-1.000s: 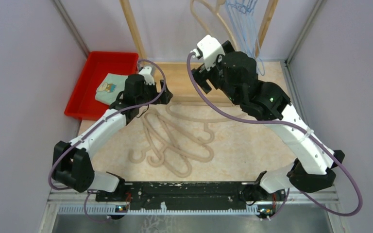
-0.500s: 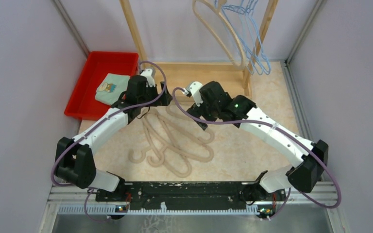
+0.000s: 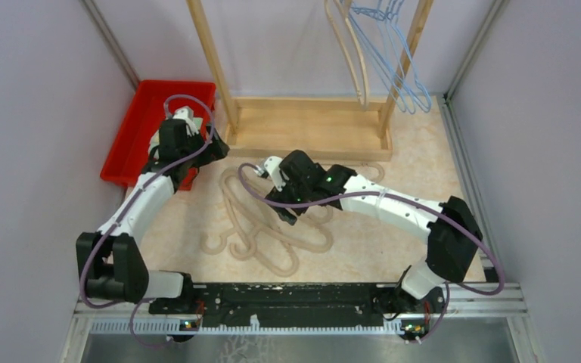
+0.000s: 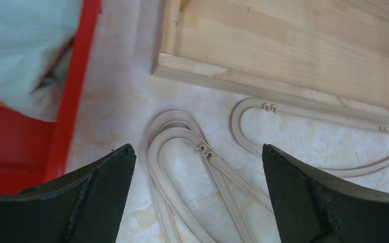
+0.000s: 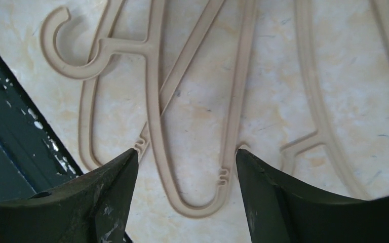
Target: Organize the hangers
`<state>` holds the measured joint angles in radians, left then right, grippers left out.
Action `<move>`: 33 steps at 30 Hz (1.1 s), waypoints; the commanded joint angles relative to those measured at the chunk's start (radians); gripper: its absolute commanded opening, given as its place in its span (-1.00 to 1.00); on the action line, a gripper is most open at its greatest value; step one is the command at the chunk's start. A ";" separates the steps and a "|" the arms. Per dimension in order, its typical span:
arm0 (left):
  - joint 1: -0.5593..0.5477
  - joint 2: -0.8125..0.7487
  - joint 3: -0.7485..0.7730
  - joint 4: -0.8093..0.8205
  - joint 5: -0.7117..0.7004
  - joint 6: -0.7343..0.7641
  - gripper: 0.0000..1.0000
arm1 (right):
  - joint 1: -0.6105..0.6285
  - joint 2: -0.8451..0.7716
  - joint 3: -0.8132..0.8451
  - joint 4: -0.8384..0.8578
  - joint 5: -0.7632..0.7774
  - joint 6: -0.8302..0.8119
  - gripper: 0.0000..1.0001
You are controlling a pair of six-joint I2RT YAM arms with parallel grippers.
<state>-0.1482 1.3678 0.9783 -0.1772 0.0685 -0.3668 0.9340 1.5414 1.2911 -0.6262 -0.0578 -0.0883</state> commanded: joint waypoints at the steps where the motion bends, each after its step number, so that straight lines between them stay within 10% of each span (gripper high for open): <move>1: 0.076 -0.070 0.000 -0.057 0.018 0.030 1.00 | 0.031 0.006 -0.094 0.128 -0.080 0.065 0.39; 24: 0.155 -0.204 -0.119 -0.018 0.087 0.005 1.00 | 0.089 0.102 -0.386 0.352 0.108 0.159 0.12; 30: 0.156 -0.204 -0.123 -0.018 0.086 0.011 1.00 | 0.089 0.153 -0.385 0.350 0.040 0.148 -0.35; 33: 0.156 -0.201 -0.118 -0.022 0.081 0.014 1.00 | 0.090 0.162 -0.369 0.318 -0.003 0.134 -0.93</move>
<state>0.0021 1.1801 0.8612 -0.2176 0.1429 -0.3614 1.0134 1.6577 0.9066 -0.2783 -0.0059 0.0551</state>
